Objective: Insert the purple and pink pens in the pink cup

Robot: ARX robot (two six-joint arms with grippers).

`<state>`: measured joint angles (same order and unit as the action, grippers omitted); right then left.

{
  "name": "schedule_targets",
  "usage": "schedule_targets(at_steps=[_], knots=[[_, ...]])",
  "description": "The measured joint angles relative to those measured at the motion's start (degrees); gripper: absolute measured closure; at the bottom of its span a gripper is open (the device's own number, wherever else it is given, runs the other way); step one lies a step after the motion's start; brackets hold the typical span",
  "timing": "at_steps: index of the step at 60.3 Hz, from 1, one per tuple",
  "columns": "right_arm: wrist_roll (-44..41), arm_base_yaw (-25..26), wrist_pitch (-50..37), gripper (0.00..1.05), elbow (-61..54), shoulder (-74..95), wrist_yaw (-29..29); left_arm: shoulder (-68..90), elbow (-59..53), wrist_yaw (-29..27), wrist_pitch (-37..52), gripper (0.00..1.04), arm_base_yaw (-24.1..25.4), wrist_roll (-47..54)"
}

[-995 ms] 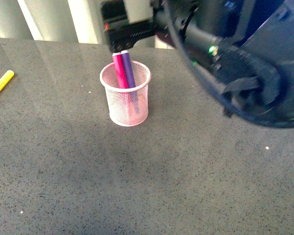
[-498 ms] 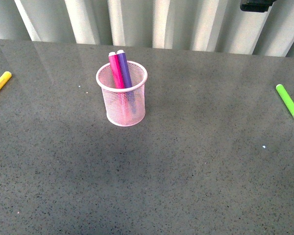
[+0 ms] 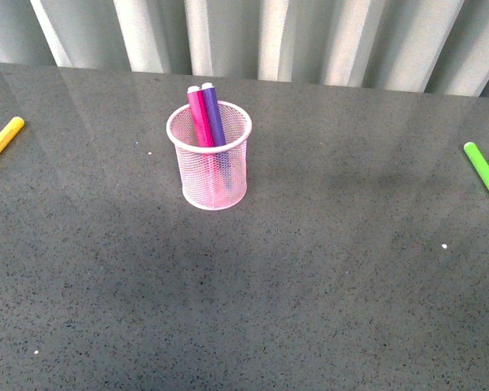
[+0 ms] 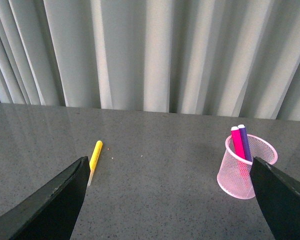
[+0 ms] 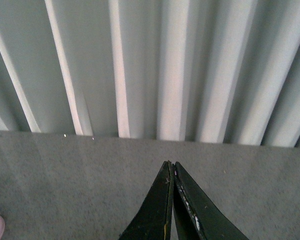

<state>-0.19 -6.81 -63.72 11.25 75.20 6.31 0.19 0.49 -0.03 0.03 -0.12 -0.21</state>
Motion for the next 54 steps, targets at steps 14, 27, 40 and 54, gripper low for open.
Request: schedule_targets(at_steps=[14,27,40,54], knots=[[0.0,2.2,5.2,1.01,-5.4,-9.9,-2.0,0.0,0.0,0.0,0.0,0.07,0.0,0.0],[0.0,6.7,12.7,1.01,-8.4,-20.5,-6.0,0.0,0.0,0.0,0.0,0.07,0.0,0.0],[0.0,6.7,21.8,1.01,-9.6,-31.5,-6.4,0.0,0.0,0.0,0.0,0.07,0.0,0.0],[0.0,6.7,30.0,1.01,-9.9,-40.7,-6.4,0.0,0.0,0.0,0.0,0.07,0.0,0.0]])
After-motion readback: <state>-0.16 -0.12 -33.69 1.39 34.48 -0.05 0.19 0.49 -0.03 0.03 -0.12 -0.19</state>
